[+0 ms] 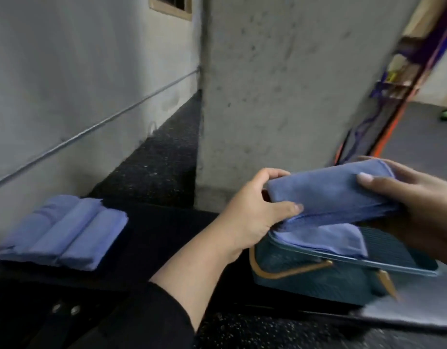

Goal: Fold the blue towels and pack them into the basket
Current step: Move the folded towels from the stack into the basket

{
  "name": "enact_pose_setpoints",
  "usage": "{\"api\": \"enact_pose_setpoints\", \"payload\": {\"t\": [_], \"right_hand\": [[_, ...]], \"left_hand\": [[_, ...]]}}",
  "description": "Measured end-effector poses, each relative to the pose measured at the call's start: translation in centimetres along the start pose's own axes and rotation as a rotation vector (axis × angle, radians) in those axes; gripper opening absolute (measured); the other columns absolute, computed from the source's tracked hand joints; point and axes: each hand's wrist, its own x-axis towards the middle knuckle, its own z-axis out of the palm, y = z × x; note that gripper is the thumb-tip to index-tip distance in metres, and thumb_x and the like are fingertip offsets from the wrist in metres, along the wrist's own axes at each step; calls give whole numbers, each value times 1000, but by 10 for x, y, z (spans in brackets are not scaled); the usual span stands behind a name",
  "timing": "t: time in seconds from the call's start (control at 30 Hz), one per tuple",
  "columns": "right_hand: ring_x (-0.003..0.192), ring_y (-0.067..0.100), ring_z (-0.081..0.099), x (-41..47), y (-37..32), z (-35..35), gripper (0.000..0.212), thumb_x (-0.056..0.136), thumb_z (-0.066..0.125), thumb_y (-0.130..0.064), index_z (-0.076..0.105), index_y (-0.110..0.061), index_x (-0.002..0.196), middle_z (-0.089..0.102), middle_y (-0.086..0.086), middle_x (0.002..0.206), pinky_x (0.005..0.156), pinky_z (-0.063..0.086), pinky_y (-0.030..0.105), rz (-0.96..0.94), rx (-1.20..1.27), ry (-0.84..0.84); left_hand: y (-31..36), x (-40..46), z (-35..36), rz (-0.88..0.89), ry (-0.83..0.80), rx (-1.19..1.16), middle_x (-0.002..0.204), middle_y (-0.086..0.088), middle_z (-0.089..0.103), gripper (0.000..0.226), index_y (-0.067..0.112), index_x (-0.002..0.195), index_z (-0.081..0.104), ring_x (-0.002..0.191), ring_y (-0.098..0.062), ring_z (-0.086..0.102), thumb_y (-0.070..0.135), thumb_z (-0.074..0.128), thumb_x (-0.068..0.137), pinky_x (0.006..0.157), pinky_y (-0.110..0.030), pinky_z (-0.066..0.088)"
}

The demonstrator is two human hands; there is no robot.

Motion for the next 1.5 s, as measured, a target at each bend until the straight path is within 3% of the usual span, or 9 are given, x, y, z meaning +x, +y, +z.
{"api": "enact_pose_setpoints", "payload": {"t": [0.1,0.17,0.3,0.57,0.67,0.9,1.1,1.4,1.5], "right_hand": [[97,29,69,-2,-3,-47,37,75,74,-21,71,-11,111,73,20,108,92,54,43,115,29,49],[88,23,70,-3,-11,-76,26,82,72,-13,71,-7,107,74,20,104,80,60,35,91,-33,202],[81,26,69,14,-4,-145,18,82,80,-30,72,-21,96,74,11,91,77,61,47,72,-488,494],[78,30,57,69,69,-130,34,87,64,-24,63,1,109,67,21,102,61,44,37,257,-1004,244],[99,40,62,90,84,-128,43,89,60,-25,62,5,119,65,26,118,78,53,44,300,-1036,123],[67,23,52,115,106,-134,40,94,56,-33,67,3,105,58,11,82,53,41,27,457,-887,124],[85,35,62,112,115,-129,41,92,57,-25,65,6,117,68,25,111,63,45,36,366,-909,168],[104,38,64,109,123,-115,41,92,57,-20,62,5,124,66,26,118,55,42,28,364,-891,169],[105,39,64,105,133,-108,40,92,58,-18,61,5,123,66,26,117,71,51,38,373,-898,148]], "left_hand": [[-3,16,36,48,-45,-21,101,-10,73,40,19,118,61,85,-11,65,10,79,84,81,-31,54],[-9,31,49,95,31,89,95,-5,73,37,24,116,62,83,-10,65,25,80,84,80,-26,51],[-34,53,43,131,355,529,116,4,65,37,27,123,61,105,-13,62,29,74,89,91,-27,48],[-60,64,28,-294,273,583,139,1,60,55,25,148,47,122,-20,60,36,62,97,101,-37,46],[-66,63,27,-310,193,630,119,10,68,38,32,135,58,106,-13,64,37,60,98,95,-40,51],[-70,68,22,-319,183,660,117,15,66,40,36,136,55,106,-10,63,43,60,97,93,-42,52],[-72,70,21,-320,186,645,116,17,66,38,38,132,55,105,-9,64,44,62,95,96,-43,52],[-71,68,20,-319,195,633,114,18,66,44,36,137,53,103,-7,63,41,64,95,92,-39,52],[-72,69,20,-304,193,629,113,20,65,42,36,136,54,103,-5,62,39,65,95,89,-36,51]]}}
